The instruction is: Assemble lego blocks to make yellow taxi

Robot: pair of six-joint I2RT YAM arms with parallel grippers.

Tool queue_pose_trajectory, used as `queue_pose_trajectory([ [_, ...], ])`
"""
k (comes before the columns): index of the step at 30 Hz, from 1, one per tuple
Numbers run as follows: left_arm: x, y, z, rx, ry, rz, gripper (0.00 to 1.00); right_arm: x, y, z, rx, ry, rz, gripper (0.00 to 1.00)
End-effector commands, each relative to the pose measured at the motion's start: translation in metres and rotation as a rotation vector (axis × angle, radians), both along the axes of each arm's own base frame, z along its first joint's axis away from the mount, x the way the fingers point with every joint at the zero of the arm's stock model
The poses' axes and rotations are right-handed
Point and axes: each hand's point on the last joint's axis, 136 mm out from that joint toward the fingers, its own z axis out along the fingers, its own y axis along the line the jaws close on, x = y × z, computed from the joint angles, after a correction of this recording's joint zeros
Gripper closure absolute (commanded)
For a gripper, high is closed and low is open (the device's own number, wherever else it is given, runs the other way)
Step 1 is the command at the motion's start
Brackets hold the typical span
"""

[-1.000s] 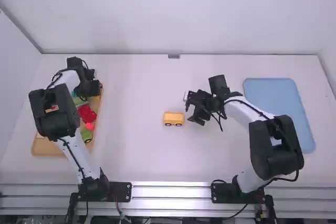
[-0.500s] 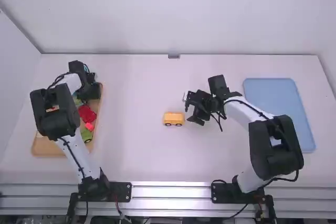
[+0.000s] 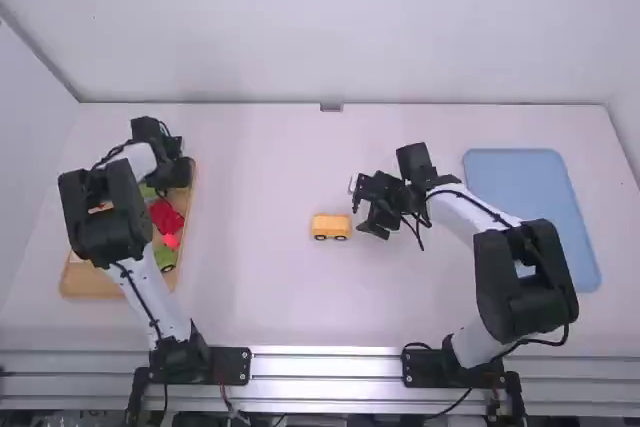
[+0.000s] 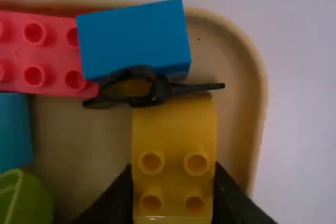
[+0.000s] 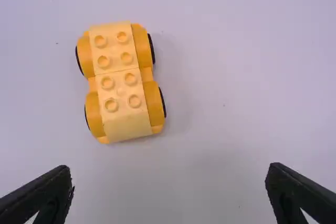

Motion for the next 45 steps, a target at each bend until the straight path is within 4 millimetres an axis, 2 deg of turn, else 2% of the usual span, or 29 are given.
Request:
queue_pose_trajectory([
  [1,-0.013,-0.007,-0.016,-0.021,0.05,-0.003,0.86,0.0,0.001,0.003,0.012,0.001,0.002,0.02],
  [3,-0.011,-0.005,-0.008,-0.015,0.034,0.0,0.89,0.0,0.001,0.003,0.012,0.001,0.002,0.02],
  [5,-0.006,-0.005,0.01,-0.016,0.006,0.021,0.92,0.0,0.002,0.003,0.013,-0.004,0.002,0.02],
  [8,-0.001,-0.008,0.047,0.001,-0.054,0.019,0.94,0.001,0.001,0.003,0.014,-0.006,-0.001,0.02],
  [10,0.0,-0.012,0.055,0.008,-0.064,0.001,0.95,0.001,0.001,0.003,0.014,-0.006,-0.001,0.02],
  [11,-0.002,-0.024,0.069,0.022,-0.08,-0.043,0.97,0.001,0.002,0.003,0.014,-0.005,0.002,0.02],
  [13,-0.005,-0.038,0.081,0.031,-0.094,-0.082,0.98,0.0,0.003,0.003,0.014,-0.006,0.005,0.02],
  [15,-0.008,-0.064,0.091,0.044,-0.122,-0.156,0.98,0.003,0.002,0.004,0.017,-0.013,0.0,0.02],
  [17,-0.011,-0.086,0.092,0.057,-0.132,-0.231,0.98,0.005,0.003,0.005,0.022,-0.017,-0.008,0.02],
  [20,-0.033,-0.137,0.078,0.078,-0.102,-0.436,0.98,0.007,0.007,0.007,0.029,-0.038,-0.001,0.02],
  [21,-0.035,-0.142,0.077,0.076,-0.096,-0.458,0.98,0.008,0.007,0.007,0.029,-0.038,-0.001,0.02],
  [23,-0.054,-0.178,0.066,0.061,-0.057,-0.666,0.98,0.01,0.006,0.008,0.03,-0.049,-0.001,0.02],
  [24,-0.07,-0.205,0.06,0.032,-0.036,-0.864,0.98,0.011,0.007,0.009,0.032,-0.053,-0.001,0.02],
  [26,-0.093,-0.236,0.056,-0.009,-0.021,-1.112,0.98,0.013,0.007,0.01,0.038,-0.06,-0.008,0.02],
  [28,-0.116,-0.262,0.054,-0.031,-0.013,-1.347,0.98,0.015,0.008,0.011,0.042,-0.062,-0.015,0.02],
  [31,-0.13,-0.284,0.049,-0.015,-0.04,-1.536,0.98,0.014,0.008,0.011,0.042,-0.06,-0.014,0.02],
  [35,-0.125,-0.293,0.041,0.031,-0.087,-1.57,0.98,0.01,0.012,0.01,0.04,-0.053,-0.002,0.02],
  [40,-0.125,-0.281,0.022,0.079,-0.082,-1.547,0.98,0.007,0.016,0.01,0.04,-0.051,0.012,0.02],
  [45,-0.128,-0.279,0.008,0.088,-0.099,-1.542,0.98,0.007,0.017,0.01,0.04,-0.053,0.012,0.02],
])
